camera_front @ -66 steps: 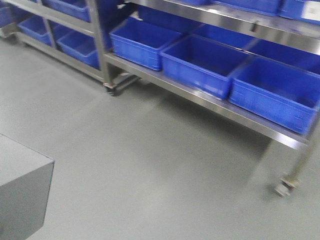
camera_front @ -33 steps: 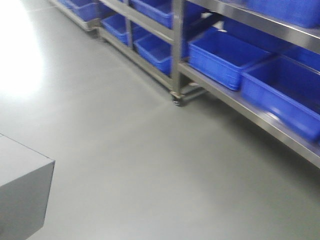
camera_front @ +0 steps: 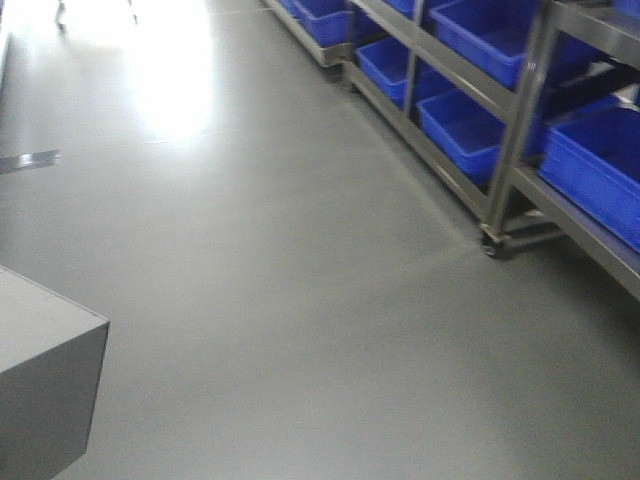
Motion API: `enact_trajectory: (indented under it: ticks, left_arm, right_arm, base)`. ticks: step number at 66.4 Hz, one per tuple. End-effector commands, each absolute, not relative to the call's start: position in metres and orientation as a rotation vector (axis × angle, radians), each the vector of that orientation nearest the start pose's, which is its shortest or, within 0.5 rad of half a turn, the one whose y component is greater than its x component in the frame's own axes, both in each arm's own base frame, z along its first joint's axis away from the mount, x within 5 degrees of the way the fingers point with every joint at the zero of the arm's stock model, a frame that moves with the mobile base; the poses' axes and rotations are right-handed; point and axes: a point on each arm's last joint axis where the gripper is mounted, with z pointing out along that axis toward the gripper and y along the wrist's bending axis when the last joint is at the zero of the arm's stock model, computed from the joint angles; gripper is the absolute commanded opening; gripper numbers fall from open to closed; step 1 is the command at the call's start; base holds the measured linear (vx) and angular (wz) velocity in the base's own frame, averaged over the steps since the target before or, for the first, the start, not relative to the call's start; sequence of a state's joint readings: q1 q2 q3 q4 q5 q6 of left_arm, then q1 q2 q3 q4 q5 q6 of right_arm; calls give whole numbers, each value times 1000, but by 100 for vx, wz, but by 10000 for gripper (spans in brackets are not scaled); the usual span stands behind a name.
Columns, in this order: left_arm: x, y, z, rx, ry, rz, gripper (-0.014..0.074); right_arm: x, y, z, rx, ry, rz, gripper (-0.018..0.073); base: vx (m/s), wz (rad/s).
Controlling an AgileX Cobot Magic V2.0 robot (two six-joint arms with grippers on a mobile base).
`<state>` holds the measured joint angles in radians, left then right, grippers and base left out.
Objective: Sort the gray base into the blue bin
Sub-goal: 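Drive down the aisle between shelves of blue bins holding the block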
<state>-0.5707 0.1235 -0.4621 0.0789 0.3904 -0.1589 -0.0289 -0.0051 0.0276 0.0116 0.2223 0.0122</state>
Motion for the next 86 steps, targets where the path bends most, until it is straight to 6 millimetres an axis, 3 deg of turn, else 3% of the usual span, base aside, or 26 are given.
enact_trajectory:
  ticks: [1,31,86]
  left_arm:
    - [29,-16,341,321,1398,-541,-6]
    - [29,-16,341,321,1398,-541,-6]
    - [29,-16,341,321,1398,-541,-6]
  right_arm:
    - [58,-2,189,32,1676,-18,-5]
    - [58,-2,189,32,1676,-18,-5]
    - [58,-2,189,32,1676,-18,-5]
  base:
    - [27,56]
    - [32,39]
    - [42,6]
